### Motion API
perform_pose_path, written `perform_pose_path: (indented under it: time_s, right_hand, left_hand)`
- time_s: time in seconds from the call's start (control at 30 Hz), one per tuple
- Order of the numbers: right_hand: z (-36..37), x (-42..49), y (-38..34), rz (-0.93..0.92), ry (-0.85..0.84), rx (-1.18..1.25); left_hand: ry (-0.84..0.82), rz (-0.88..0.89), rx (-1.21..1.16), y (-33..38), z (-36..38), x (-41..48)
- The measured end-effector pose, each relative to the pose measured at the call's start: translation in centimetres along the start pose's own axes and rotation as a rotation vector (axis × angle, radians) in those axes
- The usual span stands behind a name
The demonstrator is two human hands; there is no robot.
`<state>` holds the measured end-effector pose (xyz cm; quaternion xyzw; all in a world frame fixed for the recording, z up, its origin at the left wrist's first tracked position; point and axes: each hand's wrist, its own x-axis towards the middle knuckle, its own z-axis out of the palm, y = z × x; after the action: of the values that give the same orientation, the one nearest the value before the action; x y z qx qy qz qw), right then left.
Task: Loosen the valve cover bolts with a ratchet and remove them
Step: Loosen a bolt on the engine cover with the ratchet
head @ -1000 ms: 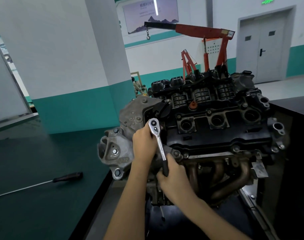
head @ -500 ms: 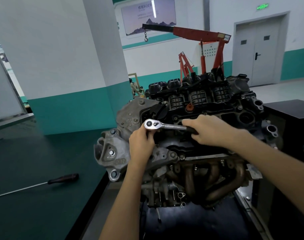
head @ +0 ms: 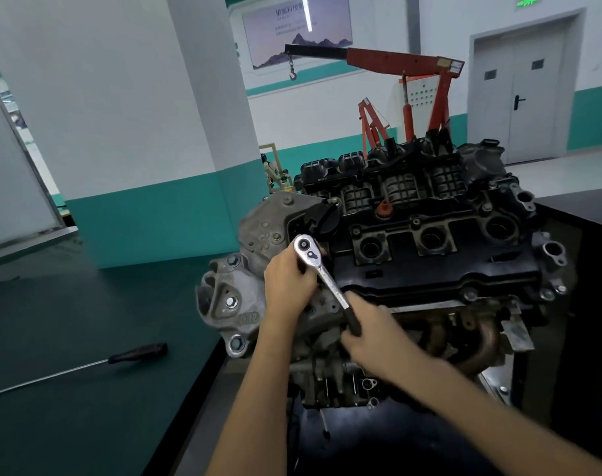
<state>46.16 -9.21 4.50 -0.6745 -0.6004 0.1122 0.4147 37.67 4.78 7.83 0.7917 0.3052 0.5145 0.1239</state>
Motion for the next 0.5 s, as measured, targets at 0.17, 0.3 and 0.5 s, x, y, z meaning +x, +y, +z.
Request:
perform_pose_path:
  time_s: [0.17,0.3,0.5]
  right_hand:
    - [-9.4,3.8,1.3,-0.148,-0.149,-0.479]
    - [-10.6,4.8,0.4,-0.213,-0.054,-0.753]
    - [-0.6,-0.3,-0.3,-0.006,0.032,-0.058]
  left_hand:
    - [-0.060,0.054,0.047,0.1,-0.4,0.0]
    - [-0.017,-0.037,0.053,0.2,0.0,-0.1]
    - [-0.004,-0.081,0.108,0.2,0.2,0.1]
